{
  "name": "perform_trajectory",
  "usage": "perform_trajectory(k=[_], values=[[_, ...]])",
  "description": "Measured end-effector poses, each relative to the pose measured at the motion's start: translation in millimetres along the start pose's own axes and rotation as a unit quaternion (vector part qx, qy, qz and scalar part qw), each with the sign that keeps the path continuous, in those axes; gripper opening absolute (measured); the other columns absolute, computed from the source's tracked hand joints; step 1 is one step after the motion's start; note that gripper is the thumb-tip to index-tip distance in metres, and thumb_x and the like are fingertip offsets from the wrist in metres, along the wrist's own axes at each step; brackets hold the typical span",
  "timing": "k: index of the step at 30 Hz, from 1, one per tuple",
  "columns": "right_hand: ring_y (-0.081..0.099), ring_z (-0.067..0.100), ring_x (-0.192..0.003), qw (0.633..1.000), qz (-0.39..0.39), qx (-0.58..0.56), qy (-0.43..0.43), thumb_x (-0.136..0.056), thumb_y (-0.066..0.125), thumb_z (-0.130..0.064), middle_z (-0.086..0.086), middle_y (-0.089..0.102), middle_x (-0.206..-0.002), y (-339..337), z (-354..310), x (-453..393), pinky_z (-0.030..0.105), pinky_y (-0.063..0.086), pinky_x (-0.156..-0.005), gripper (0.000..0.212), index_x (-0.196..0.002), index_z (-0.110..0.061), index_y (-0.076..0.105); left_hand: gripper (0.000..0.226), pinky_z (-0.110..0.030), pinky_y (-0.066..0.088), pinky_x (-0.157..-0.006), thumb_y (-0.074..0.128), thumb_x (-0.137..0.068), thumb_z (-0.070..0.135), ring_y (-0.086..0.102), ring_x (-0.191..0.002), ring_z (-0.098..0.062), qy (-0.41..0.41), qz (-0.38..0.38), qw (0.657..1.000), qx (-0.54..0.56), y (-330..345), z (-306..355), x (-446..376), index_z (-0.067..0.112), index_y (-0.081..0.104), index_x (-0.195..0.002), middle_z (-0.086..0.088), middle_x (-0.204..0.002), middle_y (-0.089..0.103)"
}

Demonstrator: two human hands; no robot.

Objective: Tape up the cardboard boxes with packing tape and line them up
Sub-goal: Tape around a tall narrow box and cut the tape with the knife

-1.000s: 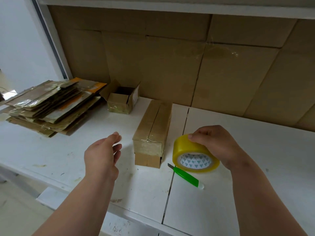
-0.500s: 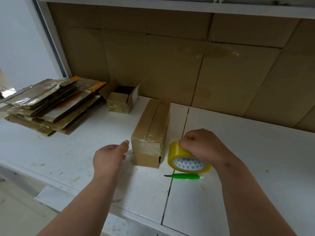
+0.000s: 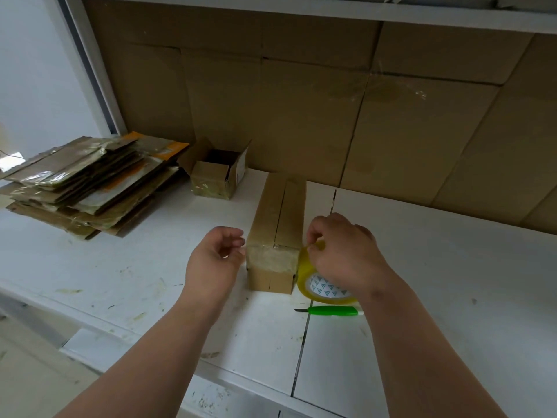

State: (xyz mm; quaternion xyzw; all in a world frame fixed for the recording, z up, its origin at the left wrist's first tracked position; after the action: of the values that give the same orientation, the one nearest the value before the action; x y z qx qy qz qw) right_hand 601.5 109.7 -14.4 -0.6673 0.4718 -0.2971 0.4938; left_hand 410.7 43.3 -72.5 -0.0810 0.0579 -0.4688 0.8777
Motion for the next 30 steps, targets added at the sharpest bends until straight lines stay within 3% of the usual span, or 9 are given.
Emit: perform_trajectory(k=[4, 8, 11, 13, 16, 18, 21, 27, 30], values=[[0.056, 0.017, -0.110, 0.999, -0.010, 0.031, 0.007, -0.097, 0.043, -0.027, -0.006, 0.055, -0.117, 5.6, -1.0, 2.0, 0.046, 0.017, -0.120, 0.023, -0.104, -0.035, 0.063, 0.037, -0.026, 0.051, -0.087, 0.051, -0.097, 0.004, 0.066, -0.095, -0.004, 0.021, -0.030, 0.999, -0.027, 1.8, 1.7, 0.6, 0.033, 0.074, -0.097, 0.018, -0.095, 0.074], [0.052, 0.018, -0.118, 0.998, -0.027, 0.064, 0.010, -0.095, 0.041, -0.037, -0.005, 0.057, -0.123, 4.1, -5.0, 6.3, 0.050, 0.006, -0.122, 0.029, -0.110, -0.035, 0.066, 0.020, -0.028, 0.051, -0.089, 0.056, -0.098, 0.023, 0.066, -0.098, -0.006, 0.020, -0.036, 0.999, -0.024, 0.7, 2.2, 2.4, 0.032, 0.075, -0.096, 0.017, -0.103, 0.073], [0.053, 0.019, -0.116, 0.994, -0.028, 0.107, 0.001, -0.097, 0.037, -0.044, -0.004, 0.060, -0.118, 0.9, -9.2, 7.7, 0.051, 0.005, -0.121, 0.034, -0.112, -0.036, 0.066, 0.013, -0.024, 0.050, -0.081, 0.061, -0.096, 0.035, 0.065, -0.092, -0.003, 0.058, -0.046, 0.994, -0.081, -4.9, 12.3, -2.0, 0.032, 0.074, -0.091, 0.015, -0.095, 0.072], [0.054, 0.019, -0.112, 0.993, -0.027, 0.112, -0.003, -0.098, 0.037, -0.049, -0.004, 0.061, -0.112, 0.2, -9.9, 7.8, 0.050, 0.006, -0.120, 0.034, -0.109, -0.035, 0.067, 0.007, -0.018, 0.049, -0.077, 0.066, -0.093, 0.033, 0.064, -0.087, 0.000, 0.089, -0.056, 0.987, -0.124, -7.8, 19.5, -7.7, 0.033, 0.071, -0.098, 0.016, -0.091, 0.071], [0.057, 0.017, -0.104, 0.994, -0.013, 0.105, -0.013, -0.096, 0.044, -0.053, -0.006, 0.059, -0.099, 3.4, -7.7, 6.5, 0.048, 0.010, -0.119, 0.028, -0.100, -0.032, 0.063, 0.027, -0.004, 0.042, -0.066, 0.069, -0.091, 0.032, 0.062, -0.081, 0.003, 0.151, -0.097, 0.963, -0.199, -5.2, 25.5, -12.8, 0.038, 0.059, -0.115, 0.014, -0.087, 0.068], [0.058, 0.018, -0.099, 0.995, 0.002, 0.102, -0.017, -0.095, 0.047, -0.052, -0.006, 0.054, -0.091, 6.8, -6.7, 5.8, 0.048, 0.014, -0.119, 0.023, -0.091, -0.031, 0.055, 0.029, -0.002, 0.040, -0.065, 0.071, -0.089, 0.031, 0.060, -0.080, 0.002, 0.224, -0.113, 0.933, -0.257, -2.8, 29.2, -14.6, 0.034, 0.065, -0.116, 0.014, -0.088, 0.065], [0.058, 0.019, -0.096, 0.994, 0.020, 0.103, -0.018, -0.095, 0.047, -0.051, -0.006, 0.052, -0.089, 10.8, -7.7, 5.6, 0.047, 0.017, -0.118, 0.022, -0.084, -0.031, 0.047, 0.029, -0.004, 0.038, -0.067, 0.075, -0.085, 0.027, 0.057, -0.078, 0.000, 0.295, -0.120, 0.899, -0.301, -0.8, 29.0, -16.3, 0.023, 0.072, -0.113, 0.010, -0.089, 0.061], [0.059, 0.021, -0.101, 0.990, 0.045, 0.130, -0.021, -0.094, 0.048, -0.048, -0.003, 0.061, -0.097, 12.8, -12.2, 7.0, 0.049, 0.016, -0.119, 0.023, -0.091, -0.028, 0.058, 0.020, -0.006, 0.038, -0.063, 0.072, -0.088, 0.023, 0.057, -0.074, -0.003, 0.263, -0.101, 0.912, -0.298, 3.4, 30.3, -13.9, 0.023, 0.071, -0.109, 0.014, -0.080, 0.061], [0.058, 0.021, -0.101, 0.988, 0.058, 0.142, -0.020, -0.092, 0.048, -0.050, -0.002, 0.062, -0.097, 15.0, -15.5, 8.8, 0.050, 0.014, -0.120, 0.026, -0.096, -0.027, 0.060, 0.025, -0.024, 0.050, -0.068, 0.067, -0.091, 0.026, 0.063, -0.079, -0.013, 0.250, -0.085, 0.900, -0.348, 7.4, 35.3, -8.0, 0.026, 0.066, -0.116, 0.011, -0.086, 0.065]])
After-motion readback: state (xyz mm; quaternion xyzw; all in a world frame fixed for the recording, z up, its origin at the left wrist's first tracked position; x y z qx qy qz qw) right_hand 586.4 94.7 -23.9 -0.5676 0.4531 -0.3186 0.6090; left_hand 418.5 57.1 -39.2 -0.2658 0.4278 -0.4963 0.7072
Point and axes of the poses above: each hand's wrist, its own x-axis away from the middle knuckle, its own y-axis out of the palm, z = x × y, the point moved 5 cm from there along -x, towards the middle knuckle
